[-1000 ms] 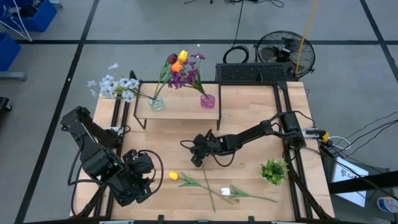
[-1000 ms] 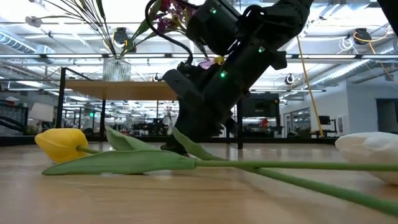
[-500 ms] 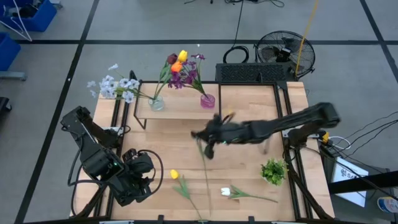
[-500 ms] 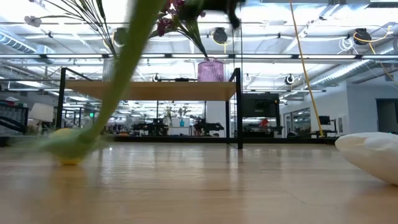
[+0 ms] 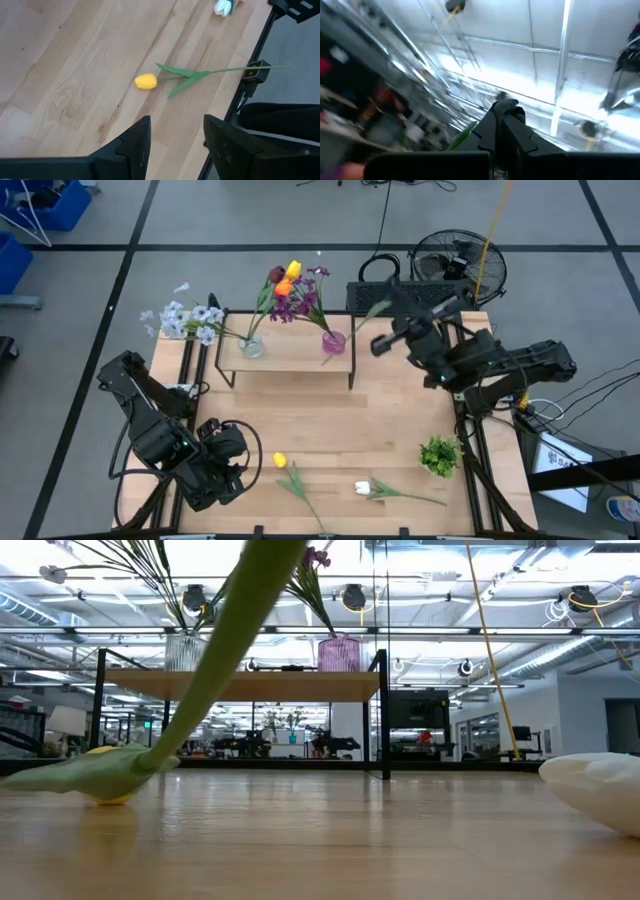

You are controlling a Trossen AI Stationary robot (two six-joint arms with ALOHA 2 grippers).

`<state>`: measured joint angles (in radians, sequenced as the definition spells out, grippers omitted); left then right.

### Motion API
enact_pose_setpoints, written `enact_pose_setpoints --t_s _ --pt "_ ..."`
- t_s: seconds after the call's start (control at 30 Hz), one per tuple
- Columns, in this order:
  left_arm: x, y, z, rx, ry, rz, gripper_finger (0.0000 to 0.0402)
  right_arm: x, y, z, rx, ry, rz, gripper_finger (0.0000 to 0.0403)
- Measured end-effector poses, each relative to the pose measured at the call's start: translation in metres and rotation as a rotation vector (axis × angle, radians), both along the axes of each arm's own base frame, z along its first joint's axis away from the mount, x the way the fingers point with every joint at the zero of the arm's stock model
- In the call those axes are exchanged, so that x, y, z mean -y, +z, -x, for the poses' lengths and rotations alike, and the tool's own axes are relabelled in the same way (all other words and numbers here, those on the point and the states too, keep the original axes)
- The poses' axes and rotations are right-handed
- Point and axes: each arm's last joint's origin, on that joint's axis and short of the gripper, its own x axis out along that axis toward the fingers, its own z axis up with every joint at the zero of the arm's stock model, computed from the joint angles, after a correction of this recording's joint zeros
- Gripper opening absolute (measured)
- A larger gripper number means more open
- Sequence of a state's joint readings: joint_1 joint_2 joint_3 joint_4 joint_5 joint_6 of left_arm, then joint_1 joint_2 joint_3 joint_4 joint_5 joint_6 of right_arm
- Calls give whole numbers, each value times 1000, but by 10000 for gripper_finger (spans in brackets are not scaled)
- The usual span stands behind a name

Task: Pick and place flowers into a vace then onto a shelf
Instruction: Put the black flower into the violet vase on the shelf

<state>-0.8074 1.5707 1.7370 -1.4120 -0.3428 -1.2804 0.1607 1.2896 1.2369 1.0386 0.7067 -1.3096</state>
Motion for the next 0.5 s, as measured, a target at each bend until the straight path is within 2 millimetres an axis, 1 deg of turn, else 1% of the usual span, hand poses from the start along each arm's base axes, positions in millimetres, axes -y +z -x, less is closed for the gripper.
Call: enact_pose_setpoints --t_s 0.07,0.2,0.37,0.5 --pt "0 0 0 0 0 0 186 12 -2 -3 -55 -82 30 5" --pt "0 0 0 1 2 2 186 38 -12 -14 -198 -202 31 5" --pt "0 0 0 2 4 4 186 65 -18 -19 -163 -263 -12 5" --pt "1 0 -1 8 5 11 186 78 -23 -23 -148 -280 -47 5"
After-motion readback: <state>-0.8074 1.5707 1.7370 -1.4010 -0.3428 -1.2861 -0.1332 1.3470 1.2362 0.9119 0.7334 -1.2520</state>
